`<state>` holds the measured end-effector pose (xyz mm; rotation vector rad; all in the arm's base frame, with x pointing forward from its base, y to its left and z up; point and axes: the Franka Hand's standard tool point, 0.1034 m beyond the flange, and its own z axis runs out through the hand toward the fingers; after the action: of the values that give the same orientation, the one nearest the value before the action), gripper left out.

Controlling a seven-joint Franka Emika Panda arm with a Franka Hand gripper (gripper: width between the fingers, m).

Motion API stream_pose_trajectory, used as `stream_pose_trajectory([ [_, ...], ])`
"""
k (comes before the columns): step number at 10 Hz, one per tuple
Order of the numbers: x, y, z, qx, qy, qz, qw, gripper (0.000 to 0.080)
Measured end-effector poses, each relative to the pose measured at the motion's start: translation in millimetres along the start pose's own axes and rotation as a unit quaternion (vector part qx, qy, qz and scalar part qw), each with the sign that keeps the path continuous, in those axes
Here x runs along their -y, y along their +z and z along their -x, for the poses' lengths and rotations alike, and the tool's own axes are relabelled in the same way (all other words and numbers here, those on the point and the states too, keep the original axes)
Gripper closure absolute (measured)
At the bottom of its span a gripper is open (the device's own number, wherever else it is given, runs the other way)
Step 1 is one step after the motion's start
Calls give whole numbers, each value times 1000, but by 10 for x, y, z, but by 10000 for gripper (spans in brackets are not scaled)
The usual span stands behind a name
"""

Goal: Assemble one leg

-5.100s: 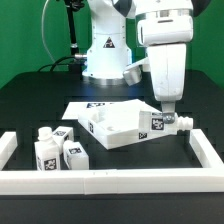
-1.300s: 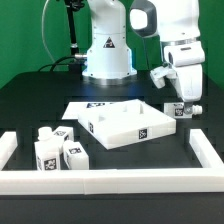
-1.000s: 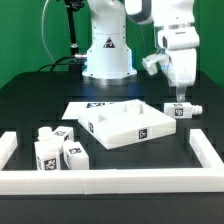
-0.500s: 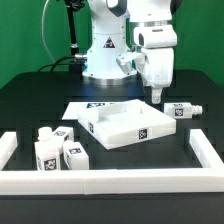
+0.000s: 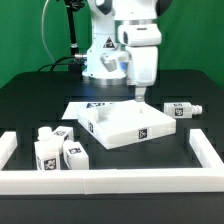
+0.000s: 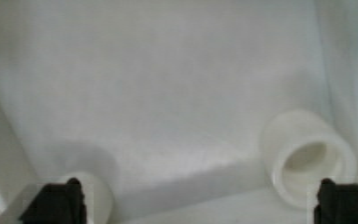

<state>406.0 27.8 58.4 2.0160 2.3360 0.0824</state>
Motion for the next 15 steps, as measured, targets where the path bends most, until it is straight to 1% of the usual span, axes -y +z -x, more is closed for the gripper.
stream_pose_trajectory([
  [1,56,117,218,-2,-13,2,1000,150],
  [2,179,262,379,-5,-13,-11,1000,150],
  [3,216,305,421,-7,-9,-13,1000,150],
  [13,216,305,421,-7,-9,-13,1000,150],
  [14,203,293,424,-7,-7,-10,1000,150],
  [15,187,226,388,-3,-4,-4,1000,150],
])
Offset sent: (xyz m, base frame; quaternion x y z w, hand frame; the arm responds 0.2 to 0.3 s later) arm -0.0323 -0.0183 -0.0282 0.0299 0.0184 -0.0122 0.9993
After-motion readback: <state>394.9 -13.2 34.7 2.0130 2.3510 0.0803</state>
